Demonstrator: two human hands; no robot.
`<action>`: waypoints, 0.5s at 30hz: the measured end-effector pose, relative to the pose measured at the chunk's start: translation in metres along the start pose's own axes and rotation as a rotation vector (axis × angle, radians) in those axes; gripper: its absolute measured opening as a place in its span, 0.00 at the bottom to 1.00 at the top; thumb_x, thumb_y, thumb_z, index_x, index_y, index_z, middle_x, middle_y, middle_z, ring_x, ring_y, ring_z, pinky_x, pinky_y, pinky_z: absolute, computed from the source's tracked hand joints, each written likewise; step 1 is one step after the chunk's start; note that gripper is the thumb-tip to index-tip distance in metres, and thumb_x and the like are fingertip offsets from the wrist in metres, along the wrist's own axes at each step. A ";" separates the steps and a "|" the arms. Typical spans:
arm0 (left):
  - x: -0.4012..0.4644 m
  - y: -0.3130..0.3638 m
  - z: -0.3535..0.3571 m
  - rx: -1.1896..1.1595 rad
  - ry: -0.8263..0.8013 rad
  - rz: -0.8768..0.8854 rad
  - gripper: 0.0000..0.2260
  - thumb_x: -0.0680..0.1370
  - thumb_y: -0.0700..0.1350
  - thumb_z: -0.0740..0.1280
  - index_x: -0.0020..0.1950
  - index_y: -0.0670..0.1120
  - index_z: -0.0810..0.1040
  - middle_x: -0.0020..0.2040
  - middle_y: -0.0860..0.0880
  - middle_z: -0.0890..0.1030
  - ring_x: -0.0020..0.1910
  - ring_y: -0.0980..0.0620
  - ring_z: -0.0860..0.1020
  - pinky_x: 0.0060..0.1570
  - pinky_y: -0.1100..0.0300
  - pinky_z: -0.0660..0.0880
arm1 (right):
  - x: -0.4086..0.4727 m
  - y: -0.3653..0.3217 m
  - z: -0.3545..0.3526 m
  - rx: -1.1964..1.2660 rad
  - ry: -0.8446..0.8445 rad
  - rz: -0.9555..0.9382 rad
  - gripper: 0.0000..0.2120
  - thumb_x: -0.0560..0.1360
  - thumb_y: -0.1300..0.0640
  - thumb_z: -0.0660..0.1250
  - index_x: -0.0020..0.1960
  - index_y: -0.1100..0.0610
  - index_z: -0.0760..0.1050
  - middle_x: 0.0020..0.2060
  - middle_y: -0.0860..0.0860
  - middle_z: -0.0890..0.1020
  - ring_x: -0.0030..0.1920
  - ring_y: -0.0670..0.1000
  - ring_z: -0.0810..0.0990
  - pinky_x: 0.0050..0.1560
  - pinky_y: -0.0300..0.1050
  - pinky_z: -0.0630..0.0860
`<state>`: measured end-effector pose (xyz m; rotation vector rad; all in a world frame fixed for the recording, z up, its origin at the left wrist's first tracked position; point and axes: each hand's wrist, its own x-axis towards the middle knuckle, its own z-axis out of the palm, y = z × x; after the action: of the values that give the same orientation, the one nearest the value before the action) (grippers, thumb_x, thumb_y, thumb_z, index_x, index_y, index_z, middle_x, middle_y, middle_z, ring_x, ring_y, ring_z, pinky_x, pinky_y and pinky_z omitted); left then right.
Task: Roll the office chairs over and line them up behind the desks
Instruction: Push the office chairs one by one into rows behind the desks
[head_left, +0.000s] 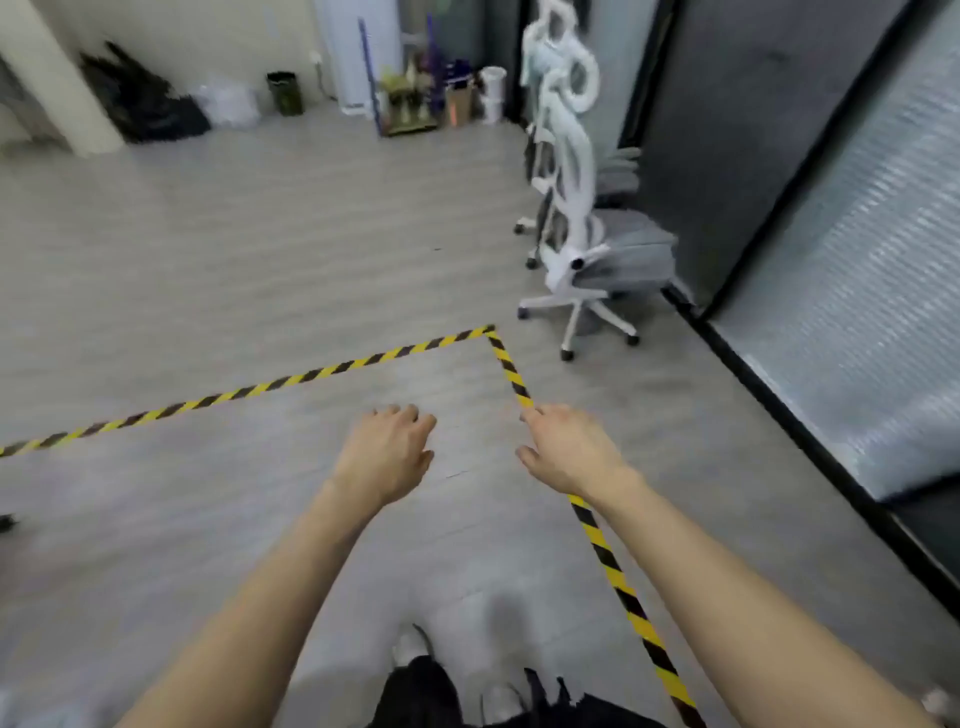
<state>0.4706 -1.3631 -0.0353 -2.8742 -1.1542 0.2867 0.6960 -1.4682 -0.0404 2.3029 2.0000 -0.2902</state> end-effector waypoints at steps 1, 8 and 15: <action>0.021 0.023 -0.007 0.020 0.013 0.084 0.17 0.85 0.57 0.65 0.70 0.49 0.77 0.62 0.46 0.80 0.62 0.41 0.80 0.59 0.48 0.76 | -0.021 0.026 -0.001 0.019 0.004 0.099 0.17 0.84 0.45 0.63 0.65 0.56 0.76 0.61 0.55 0.81 0.63 0.60 0.80 0.57 0.54 0.77; 0.117 0.196 -0.041 0.136 0.054 0.622 0.16 0.83 0.58 0.67 0.66 0.50 0.78 0.58 0.48 0.81 0.59 0.41 0.81 0.53 0.48 0.78 | -0.181 0.142 0.013 0.180 0.092 0.730 0.17 0.82 0.50 0.64 0.66 0.58 0.76 0.63 0.57 0.80 0.65 0.62 0.78 0.59 0.55 0.76; 0.132 0.386 -0.059 0.224 0.099 1.066 0.19 0.85 0.60 0.64 0.73 0.53 0.74 0.64 0.50 0.80 0.63 0.44 0.81 0.54 0.49 0.77 | -0.357 0.198 0.042 0.161 0.171 1.206 0.14 0.83 0.50 0.66 0.62 0.59 0.76 0.58 0.58 0.80 0.60 0.61 0.80 0.56 0.55 0.77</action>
<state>0.8383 -1.5490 -0.0356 -2.9267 0.4834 0.2466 0.8409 -1.8520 -0.0250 3.1683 0.3326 -0.1422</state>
